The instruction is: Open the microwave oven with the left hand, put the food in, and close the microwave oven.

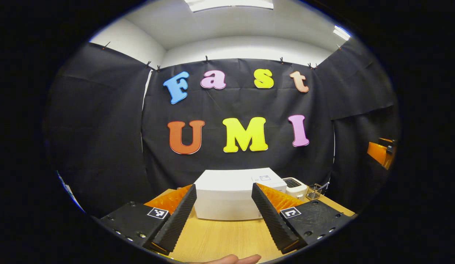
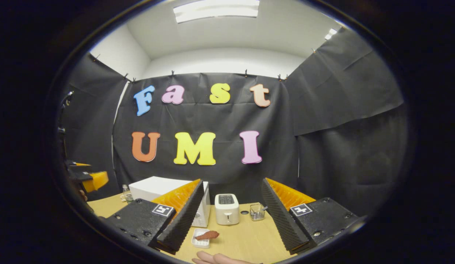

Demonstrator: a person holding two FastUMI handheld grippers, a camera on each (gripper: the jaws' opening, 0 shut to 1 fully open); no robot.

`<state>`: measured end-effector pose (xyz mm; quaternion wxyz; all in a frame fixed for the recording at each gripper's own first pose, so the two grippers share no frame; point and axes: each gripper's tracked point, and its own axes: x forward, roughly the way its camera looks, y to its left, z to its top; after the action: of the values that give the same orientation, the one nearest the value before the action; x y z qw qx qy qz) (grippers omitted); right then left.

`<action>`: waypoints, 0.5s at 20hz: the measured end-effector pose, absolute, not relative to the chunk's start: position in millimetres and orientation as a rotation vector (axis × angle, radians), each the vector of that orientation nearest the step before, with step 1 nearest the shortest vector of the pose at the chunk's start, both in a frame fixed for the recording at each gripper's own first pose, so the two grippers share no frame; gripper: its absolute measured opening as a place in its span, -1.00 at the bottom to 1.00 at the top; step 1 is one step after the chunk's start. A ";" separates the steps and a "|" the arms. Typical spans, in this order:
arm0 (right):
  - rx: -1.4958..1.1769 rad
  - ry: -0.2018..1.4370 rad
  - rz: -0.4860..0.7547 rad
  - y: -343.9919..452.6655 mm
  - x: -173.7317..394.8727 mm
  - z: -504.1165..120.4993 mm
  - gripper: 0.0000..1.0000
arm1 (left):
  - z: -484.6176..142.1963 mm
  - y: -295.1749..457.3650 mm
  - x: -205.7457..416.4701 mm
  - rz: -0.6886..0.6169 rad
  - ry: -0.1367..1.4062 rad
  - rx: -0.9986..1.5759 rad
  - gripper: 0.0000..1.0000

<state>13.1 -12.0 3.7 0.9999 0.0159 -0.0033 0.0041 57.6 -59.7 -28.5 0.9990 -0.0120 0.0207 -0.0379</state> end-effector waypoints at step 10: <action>0.044 0.010 0.044 -15.8 20.2 -8.4 1.00 | -109.4 -126.6 145.4 -0.142 0.103 -0.020 0.90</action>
<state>20.2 -15.8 -8.4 0.9995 0.0221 0.0050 0.0221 145.4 -126.6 -109.4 0.9961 -0.0100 0.0514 -0.0711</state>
